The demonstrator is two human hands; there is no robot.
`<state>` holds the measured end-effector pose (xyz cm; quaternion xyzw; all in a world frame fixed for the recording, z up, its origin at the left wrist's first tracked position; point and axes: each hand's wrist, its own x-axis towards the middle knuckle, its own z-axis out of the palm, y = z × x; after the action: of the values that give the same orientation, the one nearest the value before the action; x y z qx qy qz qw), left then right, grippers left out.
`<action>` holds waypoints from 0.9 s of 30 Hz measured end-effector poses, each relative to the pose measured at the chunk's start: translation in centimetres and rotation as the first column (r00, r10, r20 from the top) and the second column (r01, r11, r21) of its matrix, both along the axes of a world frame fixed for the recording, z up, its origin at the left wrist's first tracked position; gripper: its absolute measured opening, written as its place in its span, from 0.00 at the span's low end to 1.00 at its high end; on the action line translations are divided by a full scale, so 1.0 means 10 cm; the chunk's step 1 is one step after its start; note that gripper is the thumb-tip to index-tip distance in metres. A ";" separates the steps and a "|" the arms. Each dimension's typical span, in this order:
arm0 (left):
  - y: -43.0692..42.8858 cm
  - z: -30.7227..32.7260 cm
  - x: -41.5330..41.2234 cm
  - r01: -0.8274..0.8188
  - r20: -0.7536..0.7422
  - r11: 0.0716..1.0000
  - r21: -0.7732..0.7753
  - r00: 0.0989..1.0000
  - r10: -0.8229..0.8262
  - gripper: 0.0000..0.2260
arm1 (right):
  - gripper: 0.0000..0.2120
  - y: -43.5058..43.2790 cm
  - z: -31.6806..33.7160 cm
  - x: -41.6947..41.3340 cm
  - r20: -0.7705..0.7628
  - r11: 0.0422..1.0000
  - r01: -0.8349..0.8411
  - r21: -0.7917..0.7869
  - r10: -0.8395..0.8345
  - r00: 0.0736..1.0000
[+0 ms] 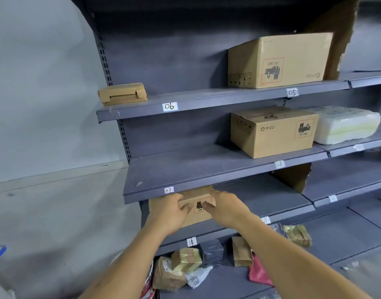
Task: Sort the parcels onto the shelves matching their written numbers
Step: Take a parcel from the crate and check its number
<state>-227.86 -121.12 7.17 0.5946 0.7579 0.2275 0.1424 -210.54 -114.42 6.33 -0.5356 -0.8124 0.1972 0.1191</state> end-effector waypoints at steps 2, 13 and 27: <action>0.04 -0.14 0.29 0.029 0.015 0.999 -0.030 0.999 -0.028 0.24 | 0.23 0.03 -0.17 0.28 0.007 0.999 0.034 -0.038 -0.034 0.999; 0.54 -0.75 2.17 0.199 0.093 0.963 -0.179 0.978 -0.185 0.20 | 0.19 0.13 -0.83 2.20 0.060 0.955 0.244 -0.168 -0.237 0.970; 1.23 -1.15 4.31 0.557 0.135 0.774 -0.302 0.828 -0.544 0.23 | 0.23 0.17 -1.26 4.34 0.085 0.756 0.593 -0.277 -0.596 0.799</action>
<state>-184.74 -108.83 -4.34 0.7532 0.5747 0.0584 0.3147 -167.15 -112.67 -6.31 -0.7762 -0.5620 0.2681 0.0994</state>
